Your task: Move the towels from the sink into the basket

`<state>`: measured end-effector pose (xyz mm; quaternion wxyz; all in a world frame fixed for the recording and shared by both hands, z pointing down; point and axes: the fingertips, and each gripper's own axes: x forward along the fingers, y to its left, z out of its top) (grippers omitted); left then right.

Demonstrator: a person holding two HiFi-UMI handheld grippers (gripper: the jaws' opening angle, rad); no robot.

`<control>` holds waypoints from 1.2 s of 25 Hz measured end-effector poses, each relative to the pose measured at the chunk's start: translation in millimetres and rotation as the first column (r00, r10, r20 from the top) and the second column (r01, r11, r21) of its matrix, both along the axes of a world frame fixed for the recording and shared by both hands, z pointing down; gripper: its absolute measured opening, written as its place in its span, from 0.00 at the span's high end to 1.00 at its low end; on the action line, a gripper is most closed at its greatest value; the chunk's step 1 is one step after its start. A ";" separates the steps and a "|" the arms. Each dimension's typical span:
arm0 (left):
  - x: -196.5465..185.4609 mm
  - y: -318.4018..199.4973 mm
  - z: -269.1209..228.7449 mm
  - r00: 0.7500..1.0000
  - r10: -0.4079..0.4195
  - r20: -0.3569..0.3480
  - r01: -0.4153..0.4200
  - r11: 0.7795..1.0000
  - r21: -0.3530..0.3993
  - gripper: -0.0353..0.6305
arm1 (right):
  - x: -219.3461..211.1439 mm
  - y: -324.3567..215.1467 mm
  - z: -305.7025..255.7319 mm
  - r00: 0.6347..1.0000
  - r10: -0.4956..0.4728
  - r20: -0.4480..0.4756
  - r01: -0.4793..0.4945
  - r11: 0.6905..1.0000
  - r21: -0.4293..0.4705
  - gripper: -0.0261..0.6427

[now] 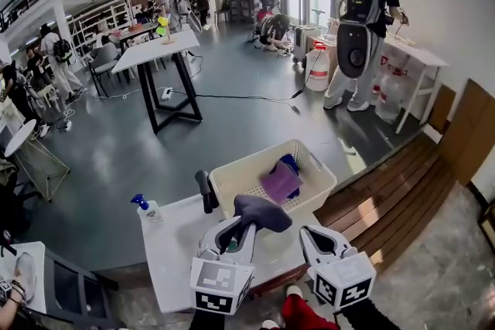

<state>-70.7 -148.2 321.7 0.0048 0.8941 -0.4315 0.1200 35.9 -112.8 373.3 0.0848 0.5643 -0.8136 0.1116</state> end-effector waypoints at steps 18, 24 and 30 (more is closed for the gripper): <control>43.2 -102.0 51.0 0.996 -0.023 0.086 0.032 0.995 -0.099 0.85 | 49.8 -86.5 -10.3 1.000 -0.001 -0.016 0.001 0.999 0.037 0.95; 52.5 -135.3 69.7 0.995 -0.052 0.086 0.065 0.984 -0.165 0.85 | 60.9 -121.3 -7.7 0.999 -0.033 -0.018 0.033 0.999 0.017 0.95; 56.2 -163.3 94.6 0.992 -0.083 0.097 0.104 0.965 -0.239 0.85 | 67.1 -152.0 -2.8 0.998 -0.067 -0.004 0.067 0.998 -0.004 0.95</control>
